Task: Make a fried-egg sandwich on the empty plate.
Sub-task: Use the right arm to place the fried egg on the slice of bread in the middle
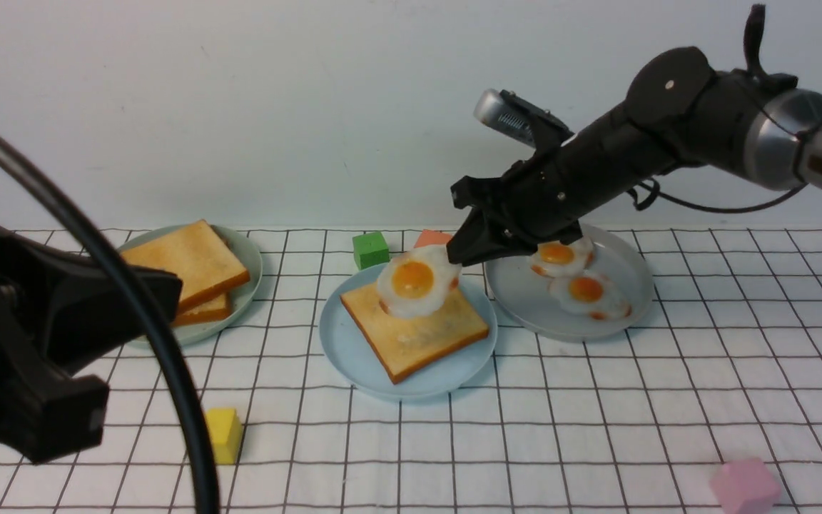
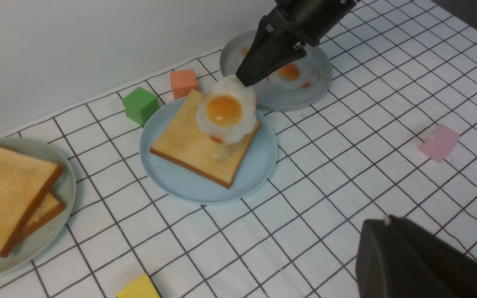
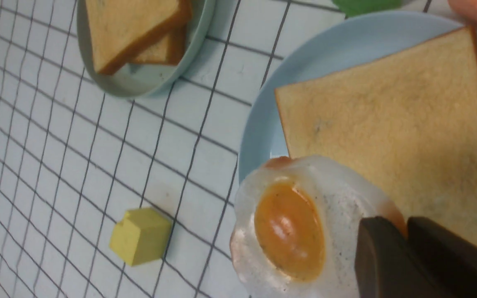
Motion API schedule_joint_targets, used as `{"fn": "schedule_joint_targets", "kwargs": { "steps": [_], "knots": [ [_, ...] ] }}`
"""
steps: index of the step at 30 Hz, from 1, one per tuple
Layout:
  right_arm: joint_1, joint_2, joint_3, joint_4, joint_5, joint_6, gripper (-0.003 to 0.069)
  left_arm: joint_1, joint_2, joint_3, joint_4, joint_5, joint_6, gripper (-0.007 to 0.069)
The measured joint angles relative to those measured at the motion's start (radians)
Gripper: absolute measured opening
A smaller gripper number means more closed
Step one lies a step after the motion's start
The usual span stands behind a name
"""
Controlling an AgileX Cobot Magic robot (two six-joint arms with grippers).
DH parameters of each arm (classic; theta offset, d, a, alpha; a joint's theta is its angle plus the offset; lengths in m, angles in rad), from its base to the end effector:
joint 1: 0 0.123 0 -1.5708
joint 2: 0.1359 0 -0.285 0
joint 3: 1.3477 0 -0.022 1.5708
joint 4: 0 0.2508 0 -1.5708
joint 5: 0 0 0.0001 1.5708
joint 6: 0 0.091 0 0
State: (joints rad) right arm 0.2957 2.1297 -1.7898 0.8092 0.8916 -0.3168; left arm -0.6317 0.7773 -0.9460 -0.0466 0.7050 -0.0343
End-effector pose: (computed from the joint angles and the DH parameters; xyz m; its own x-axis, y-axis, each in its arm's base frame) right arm 0.4383 0.1871 0.2389 -0.9005 -0.0474 -0.4323 -0.3247 0.7346 0.5957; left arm 0.1152 -0.0877 0.3938 -0.3918 0.2003 -0.8980 0.5863 0.8065 -0.0759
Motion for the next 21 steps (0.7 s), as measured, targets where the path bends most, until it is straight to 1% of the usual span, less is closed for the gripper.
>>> {"fn": "schedule_joint_targets", "kwargs": {
  "steps": [3, 8, 10, 12, 16, 17, 18, 19, 21],
  "knots": [
    [0.000, 0.027, 0.000, 0.039, -0.043, 0.000, 0.0077, 0.000, 0.000, 0.000, 0.000, 0.000, 0.000, -0.0013],
    [0.003, 0.074, 0.000, 0.053, -0.095, 0.018, 0.0079, 0.000, 0.000, 0.000, 0.000, 0.000, 0.000, -0.0013],
    [0.003, 0.100, 0.000, 0.066, -0.116, 0.027, 0.0106, 0.000, 0.000, 0.000, -0.001, 0.000, 0.000, -0.0011],
    [0.003, 0.120, 0.000, 0.069, -0.137, 0.029, 0.0167, 0.000, 0.000, 0.000, -0.002, 0.000, 0.000, -0.0010],
    [0.003, 0.137, 0.000, 0.059, -0.156, 0.029, 0.0360, 0.000, 0.000, 0.000, -0.003, 0.001, 0.000, -0.0010],
    [0.003, 0.137, 0.000, 0.057, -0.156, 0.029, 0.0371, 0.000, 0.000, 0.000, -0.003, 0.001, 0.000, -0.0010],
    [0.003, 0.130, 0.000, 0.039, -0.155, 0.029, 0.0448, 0.000, 0.000, 0.000, -0.003, 0.001, -0.001, -0.0010],
    [0.001, 0.118, 0.000, 0.013, -0.148, 0.029, 0.0496, 0.000, 0.001, 0.000, -0.003, 0.001, -0.001, -0.0009],
    [-0.003, 0.089, 0.001, -0.036, -0.132, 0.029, 0.0519, 0.000, 0.004, 0.000, -0.003, 0.006, -0.002, -0.0006]
  ]
}}
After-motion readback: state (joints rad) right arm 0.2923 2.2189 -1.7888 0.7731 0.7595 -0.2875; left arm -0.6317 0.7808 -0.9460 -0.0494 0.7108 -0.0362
